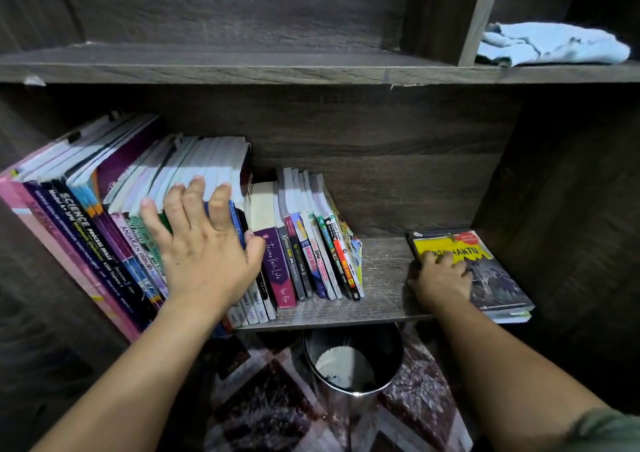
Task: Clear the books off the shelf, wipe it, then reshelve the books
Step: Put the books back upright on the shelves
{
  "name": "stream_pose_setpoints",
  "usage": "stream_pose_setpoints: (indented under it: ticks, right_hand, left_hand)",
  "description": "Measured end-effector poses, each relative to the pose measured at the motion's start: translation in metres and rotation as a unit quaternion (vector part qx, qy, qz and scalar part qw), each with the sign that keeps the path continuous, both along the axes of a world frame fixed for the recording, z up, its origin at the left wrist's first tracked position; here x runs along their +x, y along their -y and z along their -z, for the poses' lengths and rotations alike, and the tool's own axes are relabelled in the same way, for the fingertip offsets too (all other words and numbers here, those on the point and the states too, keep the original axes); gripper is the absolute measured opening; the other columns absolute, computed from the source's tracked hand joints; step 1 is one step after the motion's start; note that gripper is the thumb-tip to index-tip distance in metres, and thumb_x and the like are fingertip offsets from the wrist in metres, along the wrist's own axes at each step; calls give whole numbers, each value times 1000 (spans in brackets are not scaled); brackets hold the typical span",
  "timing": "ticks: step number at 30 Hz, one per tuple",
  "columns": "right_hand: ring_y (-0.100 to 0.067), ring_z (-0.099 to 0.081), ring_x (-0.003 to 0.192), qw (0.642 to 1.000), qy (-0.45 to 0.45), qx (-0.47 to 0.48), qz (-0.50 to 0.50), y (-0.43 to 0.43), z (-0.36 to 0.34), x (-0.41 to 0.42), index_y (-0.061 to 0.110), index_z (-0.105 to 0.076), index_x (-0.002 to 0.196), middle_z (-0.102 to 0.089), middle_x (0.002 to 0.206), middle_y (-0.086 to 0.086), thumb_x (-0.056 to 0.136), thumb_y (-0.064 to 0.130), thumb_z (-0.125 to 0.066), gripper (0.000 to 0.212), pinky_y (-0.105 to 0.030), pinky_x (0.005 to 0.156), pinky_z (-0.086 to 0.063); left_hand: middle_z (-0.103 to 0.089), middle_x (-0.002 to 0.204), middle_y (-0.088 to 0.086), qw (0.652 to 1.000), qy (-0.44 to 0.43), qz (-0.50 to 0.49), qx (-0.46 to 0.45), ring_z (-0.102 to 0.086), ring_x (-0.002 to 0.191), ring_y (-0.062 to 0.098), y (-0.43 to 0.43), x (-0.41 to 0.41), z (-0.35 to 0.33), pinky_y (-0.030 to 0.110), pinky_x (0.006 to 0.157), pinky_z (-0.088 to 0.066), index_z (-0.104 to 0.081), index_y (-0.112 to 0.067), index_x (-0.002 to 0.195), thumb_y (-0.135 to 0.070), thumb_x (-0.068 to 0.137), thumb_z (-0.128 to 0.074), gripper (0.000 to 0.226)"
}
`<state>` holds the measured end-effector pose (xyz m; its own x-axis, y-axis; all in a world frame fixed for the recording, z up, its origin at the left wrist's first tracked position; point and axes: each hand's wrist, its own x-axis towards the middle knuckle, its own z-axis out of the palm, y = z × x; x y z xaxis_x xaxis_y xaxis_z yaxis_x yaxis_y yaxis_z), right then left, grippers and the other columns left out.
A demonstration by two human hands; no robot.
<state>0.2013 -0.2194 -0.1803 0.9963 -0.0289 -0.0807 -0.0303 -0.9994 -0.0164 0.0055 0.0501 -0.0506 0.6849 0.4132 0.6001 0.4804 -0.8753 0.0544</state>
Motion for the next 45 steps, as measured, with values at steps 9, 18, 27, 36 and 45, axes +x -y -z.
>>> stream_pose_setpoints:
  ticks: [9,18,27,36,45]
  right_hand:
    - [-48,-27,134,998,-53,25,24,12,1,18,9,-30,141,-26,149,-25,101,22,-35,42,-54,104,-35]
    - [-59,-39,125,999,-3,-51,8,-5,-4,15,10,2,153,-24,150,-32,102,7,-16,54,-61,95,-41]
    - [-43,-54,118,996,74,7,38,-12,-19,9,-8,-44,129,-53,129,-26,98,3,-32,35,-54,93,-48]
    - [-37,-62,107,981,145,113,-58,-69,-95,-58,4,-45,119,-59,120,-15,99,19,-44,25,-41,84,-49]
    - [-24,-47,104,829,222,459,-230,-73,-65,-80,2,-42,132,-47,110,-6,94,7,-49,39,-32,88,-38]
  left_hand:
    - [-35,136,24,1000,16,8,-1,-28,129,40,-1,2,2,61,110,-5,-35,-6,129,-41,69,-44,70]
    - [-36,136,24,999,20,16,19,-28,129,38,-4,-1,3,55,110,-5,-37,-7,131,-43,70,-49,71]
    - [-35,137,23,1000,-1,13,25,-27,130,38,-6,-1,3,55,111,-4,-33,-9,132,-45,73,-47,70]
    - [-32,138,21,1000,-20,-8,15,-22,132,37,-2,1,1,55,112,2,-29,-11,131,-46,74,-42,68]
    - [-35,138,23,1000,-21,-1,11,-26,132,38,-2,-2,-1,55,112,0,-33,-10,130,-45,74,-45,67]
